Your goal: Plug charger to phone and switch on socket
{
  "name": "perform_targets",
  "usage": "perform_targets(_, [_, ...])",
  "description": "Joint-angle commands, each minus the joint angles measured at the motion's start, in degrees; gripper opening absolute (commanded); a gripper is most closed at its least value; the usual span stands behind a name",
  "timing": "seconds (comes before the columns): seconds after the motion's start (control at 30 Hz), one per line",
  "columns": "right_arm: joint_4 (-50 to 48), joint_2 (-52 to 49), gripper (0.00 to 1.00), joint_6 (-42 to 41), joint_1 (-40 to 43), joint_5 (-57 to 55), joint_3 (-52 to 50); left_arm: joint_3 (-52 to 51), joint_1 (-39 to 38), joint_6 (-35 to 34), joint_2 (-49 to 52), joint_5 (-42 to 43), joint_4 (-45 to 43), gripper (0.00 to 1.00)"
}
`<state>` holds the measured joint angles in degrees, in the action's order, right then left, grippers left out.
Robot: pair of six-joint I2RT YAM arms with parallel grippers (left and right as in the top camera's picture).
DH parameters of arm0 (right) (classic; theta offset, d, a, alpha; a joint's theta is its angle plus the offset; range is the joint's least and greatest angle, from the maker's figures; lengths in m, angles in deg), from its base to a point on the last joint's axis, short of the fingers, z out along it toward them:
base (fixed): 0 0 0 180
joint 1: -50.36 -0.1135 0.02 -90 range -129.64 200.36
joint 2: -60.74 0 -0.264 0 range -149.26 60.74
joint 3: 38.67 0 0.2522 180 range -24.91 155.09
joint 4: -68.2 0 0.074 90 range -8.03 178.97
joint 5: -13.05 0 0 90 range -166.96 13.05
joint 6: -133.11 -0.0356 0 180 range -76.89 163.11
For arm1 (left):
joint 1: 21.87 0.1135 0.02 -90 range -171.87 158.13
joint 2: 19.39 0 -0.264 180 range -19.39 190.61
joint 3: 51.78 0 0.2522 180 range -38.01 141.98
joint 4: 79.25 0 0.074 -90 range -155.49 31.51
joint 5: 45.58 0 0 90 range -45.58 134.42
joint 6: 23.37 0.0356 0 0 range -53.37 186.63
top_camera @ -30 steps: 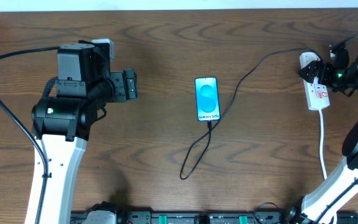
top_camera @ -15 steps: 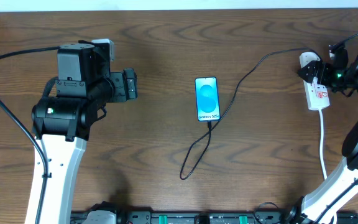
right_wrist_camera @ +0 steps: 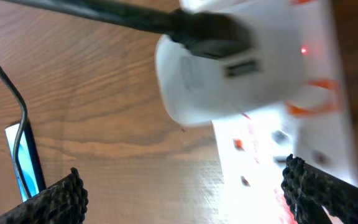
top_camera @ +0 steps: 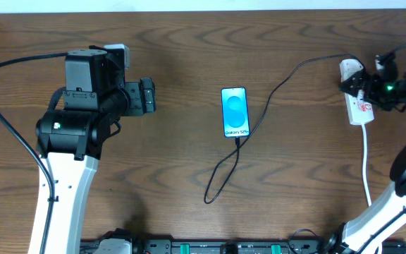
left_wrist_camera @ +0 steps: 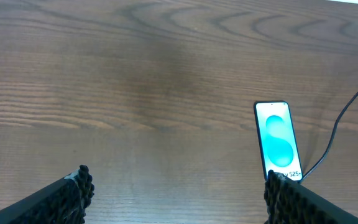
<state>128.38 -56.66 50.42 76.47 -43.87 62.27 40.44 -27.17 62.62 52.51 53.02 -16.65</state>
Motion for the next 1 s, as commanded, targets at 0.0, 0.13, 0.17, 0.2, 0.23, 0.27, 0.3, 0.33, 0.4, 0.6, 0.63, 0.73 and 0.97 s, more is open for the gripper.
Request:
perform_targets(0.0, [1.51,7.5,0.99,-1.31,0.85,-4.74,2.05,0.55,0.24,1.01,0.07,-0.74,0.0,0.89])
perform_targets(0.13, [4.28,13.77,0.99,-1.33,0.39,-6.62,2.05,0.55,0.26,1.01,0.07,-0.74,0.02,0.9])
perform_targets(0.17, [4.72,14.91,0.99,-1.6,0.35,-6.64,2.05,0.52,0.24,1.01,0.07,-0.74,0.0,0.9])
perform_targets(0.2, [5.27,16.33,0.99,-1.95,0.31,-6.64,2.05,0.55,0.24,1.01,0.07,-0.74,0.0,0.89])
perform_targets(0.23, [5.77,17.9,0.99,-2.16,0.13,-6.67,2.05,0.55,0.24,1.01,0.07,-0.74,0.02,0.9])
perform_targets(0.27, [6.21,19.08,0.99,-2.19,0.02,-6.64,2.05,0.55,0.24,1.01,0.07,-0.74,0.0,0.9])
perform_targets(0.3, [6.64,20.48,0.99,-2.16,-0.31,-6.67,2.05,0.55,0.26,1.01,0.07,-0.74,0.02,0.9])
perform_targets(0.33, [6.97,21.57,0.99,-2.21,-0.59,-6.91,2.05,0.52,0.24,1.01,0.07,-0.74,0.02,0.9])
perform_targets(0.4, [7.67,23.71,0.99,-2.21,-1.57,-8.37,2.05,0.55,0.26,1.01,0.07,-0.74,0.02,0.9])
perform_targets(0.6, [9.18,28.46,0.99,-3.04,-6.23,-13.49,2.05,0.55,0.24,1.01,0.07,-0.74,0.02,0.9])
perform_targets(0.63, [9.16,28.74,0.99,-3.02,-6.95,-13.49,2.05,0.55,0.26,1.01,0.07,-0.74,0.02,0.89])
perform_targets(0.73, [9.16,28.79,0.99,-2.99,-8.33,-13.46,2.03,0.55,0.24,1.01,0.07,-0.74,0.0,0.9])
perform_targets(0.97, [9.16,28.79,0.99,-2.99,-8.9,-13.49,2.01,0.55,0.24,1.01,0.07,-0.74,0.0,0.9])
